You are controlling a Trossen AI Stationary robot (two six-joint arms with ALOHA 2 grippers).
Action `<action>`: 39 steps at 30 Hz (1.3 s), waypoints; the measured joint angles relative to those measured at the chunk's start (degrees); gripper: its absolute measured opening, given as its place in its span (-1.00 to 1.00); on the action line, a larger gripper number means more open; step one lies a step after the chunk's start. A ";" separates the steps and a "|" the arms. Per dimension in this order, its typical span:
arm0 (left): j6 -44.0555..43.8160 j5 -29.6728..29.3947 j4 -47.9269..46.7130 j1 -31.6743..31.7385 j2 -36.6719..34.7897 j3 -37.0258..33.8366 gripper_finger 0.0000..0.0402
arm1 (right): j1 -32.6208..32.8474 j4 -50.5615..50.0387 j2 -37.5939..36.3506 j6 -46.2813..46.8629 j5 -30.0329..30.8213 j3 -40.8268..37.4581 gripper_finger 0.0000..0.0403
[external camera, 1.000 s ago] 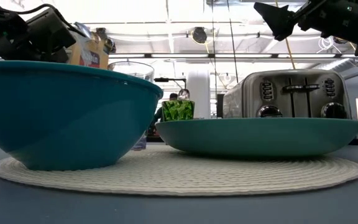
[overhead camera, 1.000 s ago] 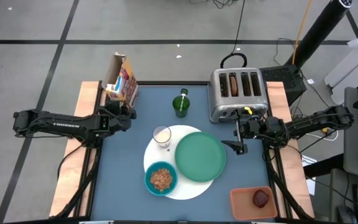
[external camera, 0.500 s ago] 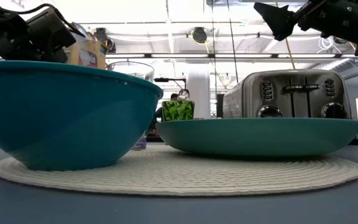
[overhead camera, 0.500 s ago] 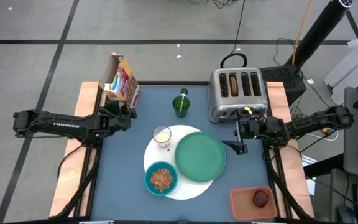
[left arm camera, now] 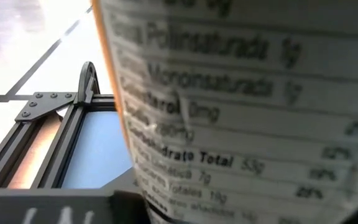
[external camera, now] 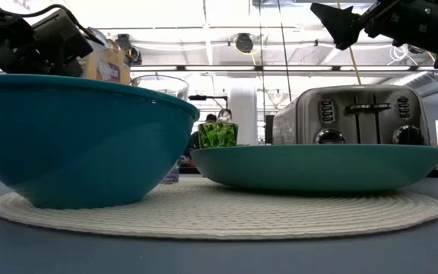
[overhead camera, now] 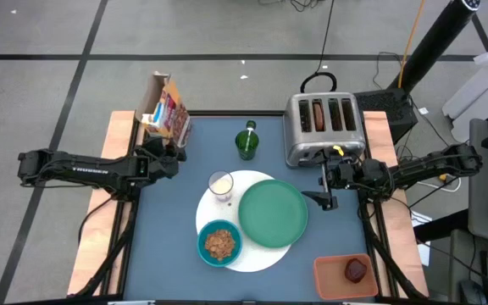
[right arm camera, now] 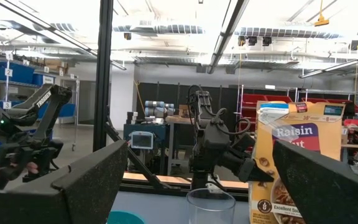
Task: Arrange a breakfast setting
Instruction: Pour the cereal from the cereal box into the blue bowl
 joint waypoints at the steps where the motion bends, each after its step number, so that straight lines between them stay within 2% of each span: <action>1: 0.00 0.07 0.00 0.00 0.00 0.00 -0.18 | 0.00 0.00 -0.01 0.00 -0.01 0.00 0.95; 11: -0.17 0.36 -0.02 0.00 0.00 0.00 0.36 | 0.00 0.00 -0.01 0.00 0.00 0.00 0.95; 21: -0.33 -0.01 -0.02 0.00 -0.01 0.00 0.75 | 0.00 0.00 -0.01 0.00 0.00 0.00 0.95; 26: -1.05 -0.15 -0.02 0.00 0.00 0.00 0.85 | 0.00 0.00 0.01 0.00 -0.02 0.00 0.95; 39: 2.01 -0.21 0.04 -0.20 0.00 0.02 0.85 | 0.00 0.00 -0.01 0.00 0.00 0.00 0.95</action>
